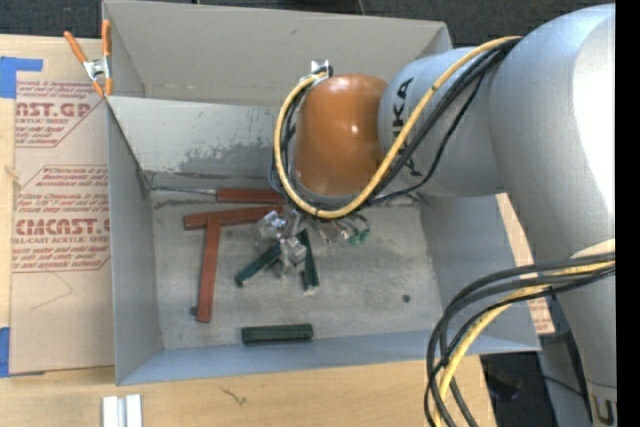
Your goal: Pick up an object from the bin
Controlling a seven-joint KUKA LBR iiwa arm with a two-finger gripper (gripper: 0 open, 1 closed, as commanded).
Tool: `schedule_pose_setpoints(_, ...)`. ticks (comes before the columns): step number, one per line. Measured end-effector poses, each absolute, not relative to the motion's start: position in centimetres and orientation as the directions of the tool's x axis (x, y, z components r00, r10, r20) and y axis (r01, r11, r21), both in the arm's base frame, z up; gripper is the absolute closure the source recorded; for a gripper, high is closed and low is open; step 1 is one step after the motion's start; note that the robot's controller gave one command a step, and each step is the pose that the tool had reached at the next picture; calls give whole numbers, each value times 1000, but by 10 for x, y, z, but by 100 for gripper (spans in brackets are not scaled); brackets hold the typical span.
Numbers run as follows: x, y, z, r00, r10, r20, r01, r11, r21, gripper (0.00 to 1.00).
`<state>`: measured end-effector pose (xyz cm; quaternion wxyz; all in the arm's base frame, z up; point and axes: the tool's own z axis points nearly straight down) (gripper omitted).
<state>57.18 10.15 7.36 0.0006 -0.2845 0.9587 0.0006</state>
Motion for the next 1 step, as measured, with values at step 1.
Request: schedule_pose_setpoints(1,570,101,88,-838,-546,3,-546,838,2,100)
